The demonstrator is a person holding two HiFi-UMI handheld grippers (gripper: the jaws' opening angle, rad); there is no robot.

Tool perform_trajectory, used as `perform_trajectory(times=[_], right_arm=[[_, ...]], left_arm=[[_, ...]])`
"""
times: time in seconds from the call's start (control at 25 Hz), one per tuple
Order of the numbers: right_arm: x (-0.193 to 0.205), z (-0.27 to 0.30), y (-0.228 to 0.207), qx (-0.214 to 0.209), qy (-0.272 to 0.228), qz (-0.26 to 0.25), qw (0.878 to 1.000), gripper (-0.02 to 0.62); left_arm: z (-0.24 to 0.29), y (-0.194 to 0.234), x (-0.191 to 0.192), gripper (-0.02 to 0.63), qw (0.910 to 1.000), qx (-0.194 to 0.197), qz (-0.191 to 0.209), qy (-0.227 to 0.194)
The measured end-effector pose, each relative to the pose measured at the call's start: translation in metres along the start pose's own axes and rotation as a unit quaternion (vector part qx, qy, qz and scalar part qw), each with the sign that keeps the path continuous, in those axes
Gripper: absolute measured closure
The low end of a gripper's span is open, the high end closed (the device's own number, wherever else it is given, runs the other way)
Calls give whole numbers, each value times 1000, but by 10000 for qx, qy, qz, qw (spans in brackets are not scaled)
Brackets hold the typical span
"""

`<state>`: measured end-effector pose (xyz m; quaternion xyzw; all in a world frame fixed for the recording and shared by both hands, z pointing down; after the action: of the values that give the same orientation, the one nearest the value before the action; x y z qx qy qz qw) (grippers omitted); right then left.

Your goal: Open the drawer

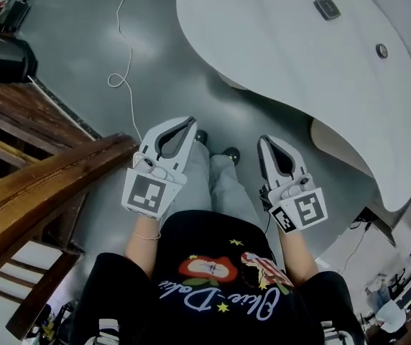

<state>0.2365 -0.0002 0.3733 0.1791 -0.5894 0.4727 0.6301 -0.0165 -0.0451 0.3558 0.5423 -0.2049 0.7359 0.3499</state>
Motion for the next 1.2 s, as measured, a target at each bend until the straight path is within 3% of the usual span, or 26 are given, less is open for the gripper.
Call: perform_trajectory(times=[0.2,0.48,0.8,1.04,1.2], right_arm=[[7,21,-6,-119,86,-33,9999,598],[27,42,-16,90,76,196,9997,598],[53,69,-30,348,162,31,9993,598],[68,87,-46,475,303,-158,9983,598],[74,97,-56,566,337,-219,9976,598]], left_arm=[[9,8,16,600,9999,-5,-111,95],[35,24,46,600,9993,226,-275,133],[71,42,76,600,9993,194,-304,108],[114,42,98,600,9992,327,107,180],[143,44,118,598,9987,435,160,193]])
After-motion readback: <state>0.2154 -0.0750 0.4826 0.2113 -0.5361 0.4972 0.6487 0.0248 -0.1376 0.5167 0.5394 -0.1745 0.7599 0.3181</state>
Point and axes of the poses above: the fingertips, and each gripper's own axes: z forward along the fingers, y to its left, x out of its underside, the point moved 10 cm from there along -z, backward along the fingers, and after that the axes turned 4 degrees about -y, right-handed, at the moved point
